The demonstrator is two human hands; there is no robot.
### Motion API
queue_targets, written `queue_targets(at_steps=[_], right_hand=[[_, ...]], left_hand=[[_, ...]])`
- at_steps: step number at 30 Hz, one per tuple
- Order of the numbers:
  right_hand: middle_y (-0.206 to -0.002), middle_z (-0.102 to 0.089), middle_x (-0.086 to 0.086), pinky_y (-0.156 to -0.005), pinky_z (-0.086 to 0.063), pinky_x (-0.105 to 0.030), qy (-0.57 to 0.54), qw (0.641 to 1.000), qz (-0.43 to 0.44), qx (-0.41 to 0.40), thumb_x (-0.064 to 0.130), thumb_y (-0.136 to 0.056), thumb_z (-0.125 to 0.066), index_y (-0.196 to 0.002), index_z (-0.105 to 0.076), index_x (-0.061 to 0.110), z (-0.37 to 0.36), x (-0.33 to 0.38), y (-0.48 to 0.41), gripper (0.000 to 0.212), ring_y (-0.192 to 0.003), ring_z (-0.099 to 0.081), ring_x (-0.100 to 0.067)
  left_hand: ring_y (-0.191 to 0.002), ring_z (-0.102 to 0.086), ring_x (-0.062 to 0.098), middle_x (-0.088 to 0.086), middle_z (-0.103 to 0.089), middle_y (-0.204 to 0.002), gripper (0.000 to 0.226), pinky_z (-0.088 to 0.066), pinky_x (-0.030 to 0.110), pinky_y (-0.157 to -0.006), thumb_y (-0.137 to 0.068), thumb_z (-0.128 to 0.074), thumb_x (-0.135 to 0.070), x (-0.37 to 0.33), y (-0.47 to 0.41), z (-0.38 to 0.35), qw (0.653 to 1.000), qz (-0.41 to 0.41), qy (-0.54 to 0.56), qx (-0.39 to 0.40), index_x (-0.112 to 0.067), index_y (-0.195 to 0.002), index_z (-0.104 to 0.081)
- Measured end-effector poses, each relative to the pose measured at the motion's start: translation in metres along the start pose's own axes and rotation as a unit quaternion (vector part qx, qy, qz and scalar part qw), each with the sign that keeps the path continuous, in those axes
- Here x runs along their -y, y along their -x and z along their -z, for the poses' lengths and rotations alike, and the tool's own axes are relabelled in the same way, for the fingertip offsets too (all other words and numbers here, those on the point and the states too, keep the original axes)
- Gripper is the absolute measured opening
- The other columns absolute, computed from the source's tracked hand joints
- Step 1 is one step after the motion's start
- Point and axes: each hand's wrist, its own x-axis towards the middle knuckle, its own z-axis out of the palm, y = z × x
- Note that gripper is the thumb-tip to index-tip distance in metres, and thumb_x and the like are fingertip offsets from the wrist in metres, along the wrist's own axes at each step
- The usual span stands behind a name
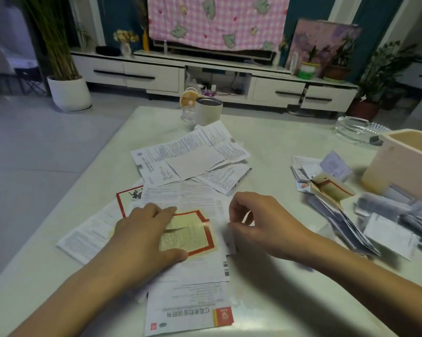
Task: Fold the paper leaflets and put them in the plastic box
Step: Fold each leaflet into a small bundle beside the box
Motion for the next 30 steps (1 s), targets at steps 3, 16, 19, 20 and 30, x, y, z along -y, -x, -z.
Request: queue_targets(at_steps=[3, 16, 19, 20, 30], right_hand=[[-0.079, -0.060, 0.006, -0.065, -0.043, -0.015, -0.028, 0.999, -0.023, 0.007, 0.008, -0.081, -0.060, -0.077, -0.054, 0.018, -0.002, 0.001, 0.001, 0.012, -0.069, -0.051, -0.006], [-0.090, -0.068, 0.004, -0.073, -0.050, -0.022, -0.382, 0.917, -0.111, 0.038, 0.040, -0.062, -0.074, -0.110, -0.058, 0.020, -0.003, 0.025, 0.009, 0.054, -0.081, -0.062, -0.009], [-0.105, -0.067, -0.004, -0.074, -0.048, -0.022, -0.408, 0.903, -0.134, 0.026, 0.037, -0.066, -0.080, -0.107, -0.063, 0.018, -0.006, 0.025, 0.012, 0.048, -0.086, -0.063, -0.010], [-0.108, -0.067, -0.006, -0.075, -0.047, -0.022, -0.416, 0.898, -0.137, 0.029, 0.034, -0.068, -0.079, -0.107, -0.065, 0.016, -0.007, 0.025, 0.013, 0.045, -0.087, -0.063, -0.011], [-0.078, -0.060, 0.005, -0.055, -0.043, -0.019, -0.425, 0.882, -0.197, 0.047, 0.027, -0.073, -0.079, -0.113, -0.057, 0.024, -0.001, 0.027, 0.015, 0.046, -0.067, -0.059, -0.008]], left_hand=[[-0.123, -0.035, 0.012, -0.008, -0.037, -0.131, 0.084, -0.031, 0.028, -0.101, -0.073, -0.066, -0.058, 0.000, -0.001, 0.005, 0.997, 0.038, 0.068, -0.009, -0.034, -0.142, -0.024], [-0.072, -0.072, 0.021, 0.011, -0.074, -0.083, 0.021, -0.059, 0.029, -0.063, -0.077, -0.065, -0.019, -0.031, 0.011, 0.040, 0.760, 0.124, 0.625, 0.128, -0.007, -0.094, -0.068], [-0.081, -0.071, 0.028, 0.016, -0.073, -0.090, 0.018, -0.059, 0.035, -0.071, -0.079, -0.060, -0.018, -0.041, 0.013, 0.036, 0.732, 0.098, 0.652, 0.169, -0.012, -0.093, -0.069], [-0.084, -0.071, 0.031, 0.018, -0.072, -0.092, 0.018, -0.058, 0.038, -0.072, -0.076, -0.060, -0.017, -0.044, 0.013, 0.036, 0.716, 0.095, 0.667, 0.182, -0.015, -0.088, -0.072], [-0.085, -0.071, 0.028, 0.016, -0.072, -0.096, 0.033, -0.058, 0.042, -0.071, -0.096, -0.042, -0.023, -0.052, -0.019, 0.027, 0.631, 0.160, 0.757, 0.056, -0.001, -0.097, -0.067]])
